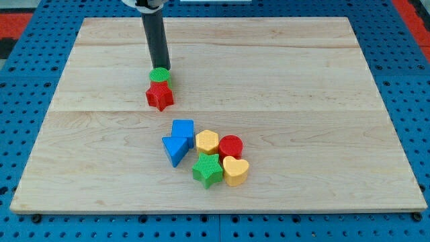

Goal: Bring the green circle and red star at the left side of the blue blocks

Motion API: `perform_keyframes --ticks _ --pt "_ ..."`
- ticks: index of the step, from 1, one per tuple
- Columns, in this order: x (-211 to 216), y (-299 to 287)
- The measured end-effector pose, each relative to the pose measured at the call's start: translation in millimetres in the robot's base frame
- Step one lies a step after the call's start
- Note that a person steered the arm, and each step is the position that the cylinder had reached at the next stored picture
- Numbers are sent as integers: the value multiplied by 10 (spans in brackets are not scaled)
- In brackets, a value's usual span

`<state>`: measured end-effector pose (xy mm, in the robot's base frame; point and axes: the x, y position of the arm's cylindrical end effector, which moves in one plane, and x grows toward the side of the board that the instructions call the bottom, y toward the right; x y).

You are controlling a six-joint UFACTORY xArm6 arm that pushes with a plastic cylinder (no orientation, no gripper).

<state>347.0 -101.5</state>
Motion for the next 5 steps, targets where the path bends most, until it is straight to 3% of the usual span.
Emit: perform_keyframes --ticks 3,5 --pt "742 -1" --pt "888 -310"
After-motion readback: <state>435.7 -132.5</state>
